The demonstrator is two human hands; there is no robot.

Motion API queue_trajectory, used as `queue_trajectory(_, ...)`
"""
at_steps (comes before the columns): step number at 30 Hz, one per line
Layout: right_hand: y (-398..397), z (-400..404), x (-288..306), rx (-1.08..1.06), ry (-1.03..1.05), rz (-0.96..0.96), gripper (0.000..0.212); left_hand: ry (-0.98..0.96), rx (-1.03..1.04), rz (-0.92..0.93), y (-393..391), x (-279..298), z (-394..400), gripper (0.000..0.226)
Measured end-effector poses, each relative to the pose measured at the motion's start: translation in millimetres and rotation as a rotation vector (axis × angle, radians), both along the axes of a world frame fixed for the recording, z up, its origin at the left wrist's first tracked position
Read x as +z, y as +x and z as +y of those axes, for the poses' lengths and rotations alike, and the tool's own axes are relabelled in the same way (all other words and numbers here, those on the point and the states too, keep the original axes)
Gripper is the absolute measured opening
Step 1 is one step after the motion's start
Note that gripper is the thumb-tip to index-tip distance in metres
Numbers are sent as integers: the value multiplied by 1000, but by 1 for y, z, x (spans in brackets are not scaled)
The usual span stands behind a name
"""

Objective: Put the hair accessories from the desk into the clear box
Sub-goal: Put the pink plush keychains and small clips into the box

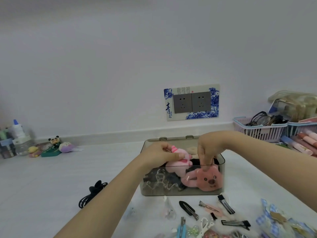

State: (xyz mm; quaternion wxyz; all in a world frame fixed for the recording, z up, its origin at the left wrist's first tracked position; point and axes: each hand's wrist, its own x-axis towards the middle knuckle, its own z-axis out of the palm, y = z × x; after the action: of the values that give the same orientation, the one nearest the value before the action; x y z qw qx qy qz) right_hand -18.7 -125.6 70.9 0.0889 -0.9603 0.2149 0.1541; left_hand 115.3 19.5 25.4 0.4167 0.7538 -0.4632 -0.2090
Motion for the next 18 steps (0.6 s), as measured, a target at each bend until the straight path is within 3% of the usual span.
queue_trajectory(6, -3, 3, -5, 34, 65, -43, 8, 90, -27, -42, 3, 3, 0, 24)
queue_trajectory(8, -4, 3, -5, 40, 116, -203, 25, 139, -50, -48, 4, 5, 2, 23)
queue_trajectory(11, -4, 4, -7, 41, 226, -424, 20, 218, -69, -113, 7, 12, 4, 24)
queue_trajectory(15, 5, 17, -15, 110, 255, -394, 12, 226, -88, -128, 7, 17, 3, 20)
queue_trajectory(18, 10, 17, -16, 47, 333, -418, 17, 171, -37, -36, 7, 18, 2, 19)
